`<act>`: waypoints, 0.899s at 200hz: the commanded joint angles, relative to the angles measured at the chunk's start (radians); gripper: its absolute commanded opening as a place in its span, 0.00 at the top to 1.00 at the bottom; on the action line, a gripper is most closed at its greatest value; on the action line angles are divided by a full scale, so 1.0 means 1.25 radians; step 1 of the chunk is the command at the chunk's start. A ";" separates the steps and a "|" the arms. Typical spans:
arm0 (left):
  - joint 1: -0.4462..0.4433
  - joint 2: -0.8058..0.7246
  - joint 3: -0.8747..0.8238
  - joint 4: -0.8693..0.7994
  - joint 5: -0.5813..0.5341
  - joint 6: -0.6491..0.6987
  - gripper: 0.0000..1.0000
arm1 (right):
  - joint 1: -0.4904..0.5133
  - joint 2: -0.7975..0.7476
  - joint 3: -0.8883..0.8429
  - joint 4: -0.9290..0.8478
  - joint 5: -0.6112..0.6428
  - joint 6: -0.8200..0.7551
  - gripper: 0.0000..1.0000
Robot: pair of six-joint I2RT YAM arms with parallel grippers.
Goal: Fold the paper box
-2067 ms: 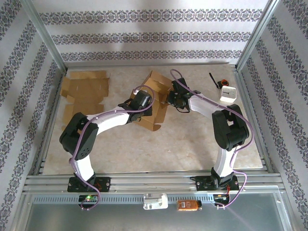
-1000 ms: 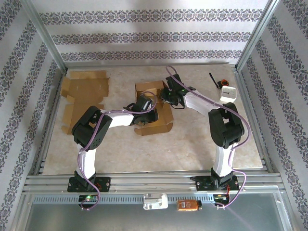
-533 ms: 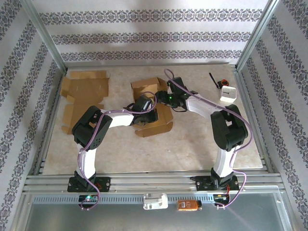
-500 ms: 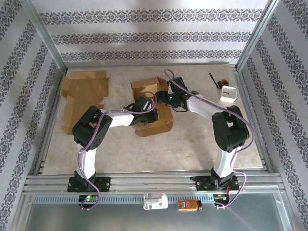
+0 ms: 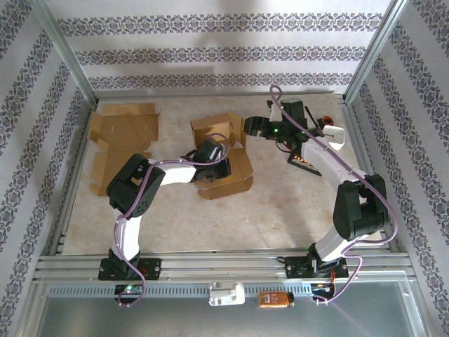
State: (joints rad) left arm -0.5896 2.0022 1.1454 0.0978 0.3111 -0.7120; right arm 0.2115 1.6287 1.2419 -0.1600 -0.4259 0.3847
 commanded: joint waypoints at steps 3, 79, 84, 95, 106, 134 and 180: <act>-0.008 0.001 0.016 0.002 0.004 0.019 1.00 | -0.063 0.090 0.087 -0.004 -0.065 -0.095 0.28; -0.008 -0.298 0.058 -0.175 -0.083 0.115 0.73 | -0.094 0.292 0.307 -0.117 -0.116 -0.346 0.34; -0.008 -0.315 0.080 -0.222 -0.108 0.131 0.71 | -0.093 0.295 0.307 -0.118 -0.118 -0.374 0.34; 0.002 -0.341 0.152 -0.359 -0.177 0.185 0.68 | -0.093 0.299 0.304 -0.117 -0.121 -0.449 0.33; 0.028 -0.336 0.233 -0.499 -0.242 0.227 0.65 | -0.093 0.298 0.296 -0.117 -0.136 -0.540 0.32; 0.164 -0.294 0.344 -0.688 -0.213 0.226 0.60 | -0.093 0.297 0.272 -0.132 -0.188 -0.799 0.28; 0.297 -0.252 0.315 -0.557 0.050 0.133 0.39 | -0.083 0.358 0.336 -0.189 -0.204 -0.999 0.29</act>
State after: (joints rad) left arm -0.2405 1.6485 1.5707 -0.5846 0.1886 -0.4919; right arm 0.0940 2.0125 1.5970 -0.3336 -0.6418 -0.6559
